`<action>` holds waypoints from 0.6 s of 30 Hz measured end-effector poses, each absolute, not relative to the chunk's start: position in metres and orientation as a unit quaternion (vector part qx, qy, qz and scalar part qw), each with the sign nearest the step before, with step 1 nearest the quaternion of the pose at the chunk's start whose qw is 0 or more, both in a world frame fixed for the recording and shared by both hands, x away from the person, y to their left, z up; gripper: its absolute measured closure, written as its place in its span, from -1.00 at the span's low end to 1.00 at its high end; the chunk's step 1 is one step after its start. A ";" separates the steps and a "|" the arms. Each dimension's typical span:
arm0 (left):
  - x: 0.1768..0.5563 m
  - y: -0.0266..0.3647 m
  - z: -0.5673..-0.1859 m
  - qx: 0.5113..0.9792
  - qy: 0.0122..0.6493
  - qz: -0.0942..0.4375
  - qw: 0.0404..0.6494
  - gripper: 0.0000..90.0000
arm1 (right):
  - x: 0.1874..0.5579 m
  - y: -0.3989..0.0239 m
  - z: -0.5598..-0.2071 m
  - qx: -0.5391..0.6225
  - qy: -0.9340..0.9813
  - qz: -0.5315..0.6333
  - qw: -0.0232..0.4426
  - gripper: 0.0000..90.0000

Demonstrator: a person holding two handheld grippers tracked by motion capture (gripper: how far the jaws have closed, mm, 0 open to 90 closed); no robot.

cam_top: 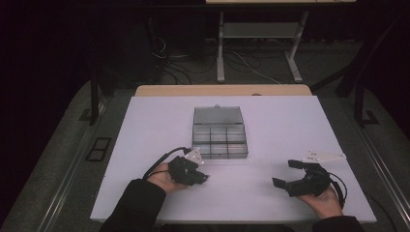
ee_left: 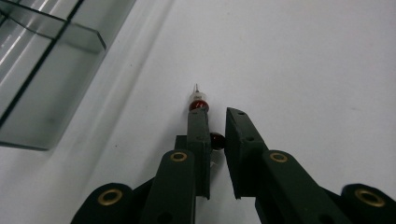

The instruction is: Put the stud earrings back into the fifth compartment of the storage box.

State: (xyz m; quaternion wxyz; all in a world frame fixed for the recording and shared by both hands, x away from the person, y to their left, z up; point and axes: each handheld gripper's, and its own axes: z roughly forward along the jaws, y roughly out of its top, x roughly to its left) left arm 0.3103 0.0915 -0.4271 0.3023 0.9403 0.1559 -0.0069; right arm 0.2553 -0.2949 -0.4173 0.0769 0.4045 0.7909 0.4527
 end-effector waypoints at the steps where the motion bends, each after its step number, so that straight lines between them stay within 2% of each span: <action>1: 0.311 0.091 -0.426 0.939 0.155 -0.008 0.305 0.77 | 0.255 -0.295 -0.417 0.406 0.791 0.452 0.076 -1.00; 18: 0.320 0.091 -0.395 0.929 0.154 0.005 0.337 0.77 | 0.255 -0.296 -0.417 0.409 0.788 0.453 0.079 -1.00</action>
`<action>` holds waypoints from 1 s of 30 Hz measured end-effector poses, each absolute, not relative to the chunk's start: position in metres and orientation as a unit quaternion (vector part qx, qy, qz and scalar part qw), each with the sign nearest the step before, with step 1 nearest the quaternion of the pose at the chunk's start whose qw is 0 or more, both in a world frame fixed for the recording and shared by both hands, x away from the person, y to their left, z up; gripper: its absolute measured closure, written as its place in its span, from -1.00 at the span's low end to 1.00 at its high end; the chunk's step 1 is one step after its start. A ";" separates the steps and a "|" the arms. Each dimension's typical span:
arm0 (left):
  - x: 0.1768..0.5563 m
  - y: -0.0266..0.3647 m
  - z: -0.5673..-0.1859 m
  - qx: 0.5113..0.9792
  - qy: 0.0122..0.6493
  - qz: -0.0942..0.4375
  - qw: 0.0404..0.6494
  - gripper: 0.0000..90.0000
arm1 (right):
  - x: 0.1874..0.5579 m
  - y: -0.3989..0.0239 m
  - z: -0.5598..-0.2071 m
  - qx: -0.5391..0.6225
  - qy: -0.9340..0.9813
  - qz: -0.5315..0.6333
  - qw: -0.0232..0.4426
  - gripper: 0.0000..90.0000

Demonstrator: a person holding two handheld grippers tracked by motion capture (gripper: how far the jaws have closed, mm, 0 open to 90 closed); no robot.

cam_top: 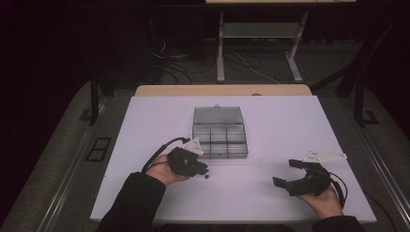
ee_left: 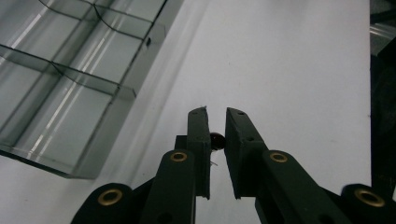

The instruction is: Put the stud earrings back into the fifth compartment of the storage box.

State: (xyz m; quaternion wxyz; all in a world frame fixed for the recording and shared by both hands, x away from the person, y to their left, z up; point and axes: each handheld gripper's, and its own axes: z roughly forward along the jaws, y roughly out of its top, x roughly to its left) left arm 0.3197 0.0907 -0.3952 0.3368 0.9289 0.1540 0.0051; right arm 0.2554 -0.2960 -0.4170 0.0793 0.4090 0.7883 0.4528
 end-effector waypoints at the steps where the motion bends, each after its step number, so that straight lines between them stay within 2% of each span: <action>1: 0.321 0.090 -0.393 0.929 0.153 0.006 0.338 0.77 | 0.255 -0.296 -0.417 0.408 0.789 0.453 0.079 -1.00; 30: 0.358 0.082 -0.335 0.921 0.141 0.036 0.362 0.77 | 0.256 -0.299 -0.418 0.411 0.788 0.452 0.080 -1.00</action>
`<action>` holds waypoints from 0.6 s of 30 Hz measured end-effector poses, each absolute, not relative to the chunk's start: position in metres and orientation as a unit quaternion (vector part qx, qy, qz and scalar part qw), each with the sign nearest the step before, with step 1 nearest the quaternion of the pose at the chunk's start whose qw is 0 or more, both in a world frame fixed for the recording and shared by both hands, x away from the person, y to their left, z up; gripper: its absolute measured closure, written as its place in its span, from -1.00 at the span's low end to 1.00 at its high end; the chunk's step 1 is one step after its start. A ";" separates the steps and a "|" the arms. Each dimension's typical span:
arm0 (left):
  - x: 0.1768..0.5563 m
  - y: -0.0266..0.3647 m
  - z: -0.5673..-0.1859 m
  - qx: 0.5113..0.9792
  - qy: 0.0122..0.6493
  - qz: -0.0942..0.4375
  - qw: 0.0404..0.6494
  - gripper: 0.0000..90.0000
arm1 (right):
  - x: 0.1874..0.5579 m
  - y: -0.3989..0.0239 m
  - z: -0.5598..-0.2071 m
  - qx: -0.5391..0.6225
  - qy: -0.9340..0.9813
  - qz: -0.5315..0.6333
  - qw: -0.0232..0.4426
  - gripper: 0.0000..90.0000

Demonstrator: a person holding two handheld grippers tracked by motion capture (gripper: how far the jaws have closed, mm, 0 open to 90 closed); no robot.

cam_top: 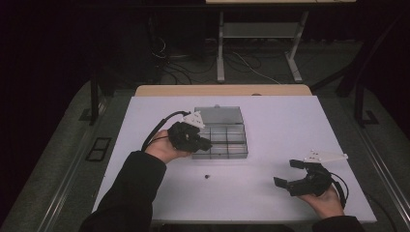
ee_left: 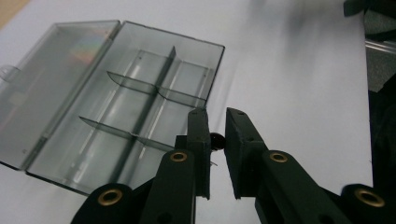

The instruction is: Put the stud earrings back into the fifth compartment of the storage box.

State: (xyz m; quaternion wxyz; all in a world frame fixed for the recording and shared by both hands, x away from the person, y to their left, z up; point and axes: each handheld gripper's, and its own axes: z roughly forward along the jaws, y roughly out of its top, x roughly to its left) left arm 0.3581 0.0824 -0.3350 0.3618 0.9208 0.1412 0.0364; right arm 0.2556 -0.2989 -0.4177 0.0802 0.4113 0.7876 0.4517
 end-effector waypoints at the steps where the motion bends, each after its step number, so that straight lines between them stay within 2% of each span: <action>1: 0.361 0.082 -0.334 0.920 0.138 0.040 0.364 0.77 | 0.256 -0.299 -0.418 0.413 0.788 0.451 0.075 -1.00; 18: 0.397 0.064 -0.322 0.916 0.141 0.054 0.371 0.77 | 0.256 -0.302 -0.418 0.416 0.784 0.454 0.076 -1.00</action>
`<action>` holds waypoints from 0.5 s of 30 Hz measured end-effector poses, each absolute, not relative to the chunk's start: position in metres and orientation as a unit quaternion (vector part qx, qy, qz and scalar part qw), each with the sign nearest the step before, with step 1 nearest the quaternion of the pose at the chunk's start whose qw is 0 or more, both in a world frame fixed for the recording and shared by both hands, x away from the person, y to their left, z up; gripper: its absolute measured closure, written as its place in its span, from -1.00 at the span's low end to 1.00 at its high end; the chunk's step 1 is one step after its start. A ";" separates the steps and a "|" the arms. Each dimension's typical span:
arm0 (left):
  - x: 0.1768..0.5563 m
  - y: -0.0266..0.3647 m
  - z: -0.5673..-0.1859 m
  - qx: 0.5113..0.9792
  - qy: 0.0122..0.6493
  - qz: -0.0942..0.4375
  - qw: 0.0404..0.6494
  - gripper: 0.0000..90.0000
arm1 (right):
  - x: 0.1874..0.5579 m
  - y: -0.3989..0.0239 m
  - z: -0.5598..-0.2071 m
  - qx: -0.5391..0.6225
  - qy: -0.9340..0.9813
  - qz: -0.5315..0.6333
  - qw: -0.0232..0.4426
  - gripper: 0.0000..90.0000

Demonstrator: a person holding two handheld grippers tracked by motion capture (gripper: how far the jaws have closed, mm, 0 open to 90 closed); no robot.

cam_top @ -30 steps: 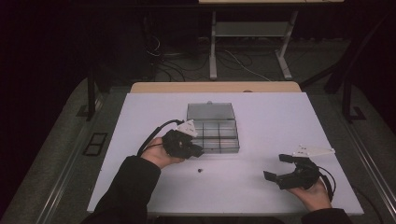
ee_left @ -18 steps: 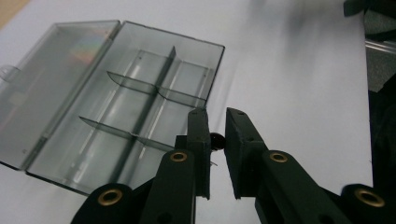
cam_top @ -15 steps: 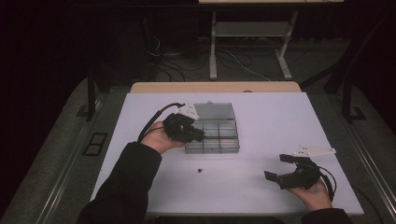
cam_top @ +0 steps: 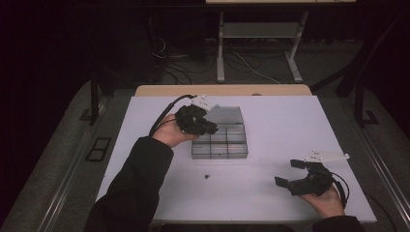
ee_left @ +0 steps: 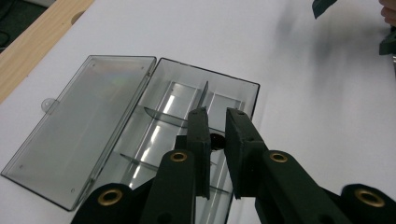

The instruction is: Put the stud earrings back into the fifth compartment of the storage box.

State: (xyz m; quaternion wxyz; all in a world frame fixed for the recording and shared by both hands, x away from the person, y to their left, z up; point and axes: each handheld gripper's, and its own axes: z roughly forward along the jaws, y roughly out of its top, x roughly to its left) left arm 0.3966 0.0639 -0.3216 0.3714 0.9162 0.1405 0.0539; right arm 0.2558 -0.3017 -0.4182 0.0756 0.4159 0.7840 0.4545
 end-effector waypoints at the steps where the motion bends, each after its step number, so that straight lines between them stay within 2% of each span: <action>1: 0.398 0.062 -0.323 0.914 0.144 0.053 0.374 0.77 | 0.256 -0.302 -0.418 0.414 0.784 0.455 0.076 -1.00; 15: 0.424 0.045 -0.344 0.907 0.162 0.049 0.385 0.77 | 0.259 -0.304 -0.420 0.414 0.785 0.456 0.068 -1.00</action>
